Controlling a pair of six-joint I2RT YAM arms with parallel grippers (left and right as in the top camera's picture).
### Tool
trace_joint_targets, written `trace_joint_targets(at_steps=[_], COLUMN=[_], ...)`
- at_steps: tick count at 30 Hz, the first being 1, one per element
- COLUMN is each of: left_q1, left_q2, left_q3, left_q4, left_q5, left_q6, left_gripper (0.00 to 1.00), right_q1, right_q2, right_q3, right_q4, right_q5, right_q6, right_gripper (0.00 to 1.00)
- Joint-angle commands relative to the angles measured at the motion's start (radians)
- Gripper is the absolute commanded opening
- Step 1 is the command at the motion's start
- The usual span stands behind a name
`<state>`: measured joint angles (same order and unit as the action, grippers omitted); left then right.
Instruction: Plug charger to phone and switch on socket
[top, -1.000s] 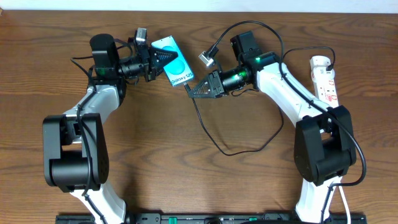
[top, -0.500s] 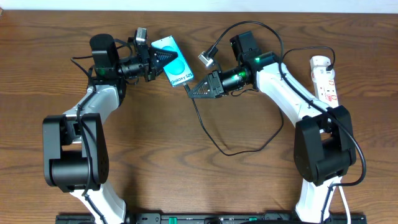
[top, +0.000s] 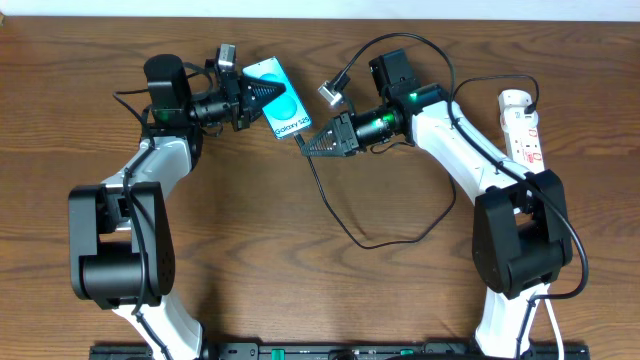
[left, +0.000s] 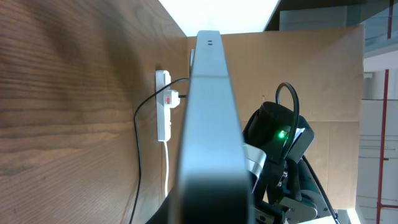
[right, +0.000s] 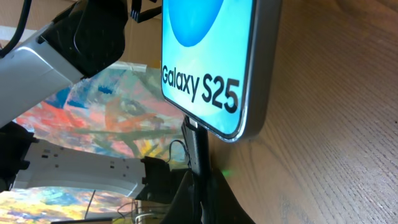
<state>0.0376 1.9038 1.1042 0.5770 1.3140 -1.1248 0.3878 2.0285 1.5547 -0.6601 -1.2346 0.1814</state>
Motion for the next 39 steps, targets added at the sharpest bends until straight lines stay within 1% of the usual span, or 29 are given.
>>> trace_joint_targets(at_steps=[1,10,19,33,39], left_q1=[-0.005,-0.017,-0.018,-0.028,-0.028], left_q2=[-0.02,-0.02,-0.02,-0.02,-0.02], left_q3=[0.006,0.006,0.006,0.006,0.006], left_q4=[0.008,0.008,0.008,0.008,0.008], left_q5=[0.041,0.041,0.042,0.04,0.041], left_q6=[0.014,0.014,0.03,0.085,0.095], left_gripper=[0.07,0.07,0.07,0.07,0.08], right_q1=[0.005,0.007,0.007,0.006,0.006], right_q2=[-0.001,-0.001,-0.001,-0.001,-0.001], right_q3=[0.002,0.002,0.002,0.002,0.002], right_q4=[0.021,0.116,0.123,0.164,0.164], right_q5=[-0.02,0.003,0.003,0.032,0.035], right_q6=[0.037,0.138,0.142,0.242,0.242], right_gripper=[0.01,0.01,0.01,0.01,0.01])
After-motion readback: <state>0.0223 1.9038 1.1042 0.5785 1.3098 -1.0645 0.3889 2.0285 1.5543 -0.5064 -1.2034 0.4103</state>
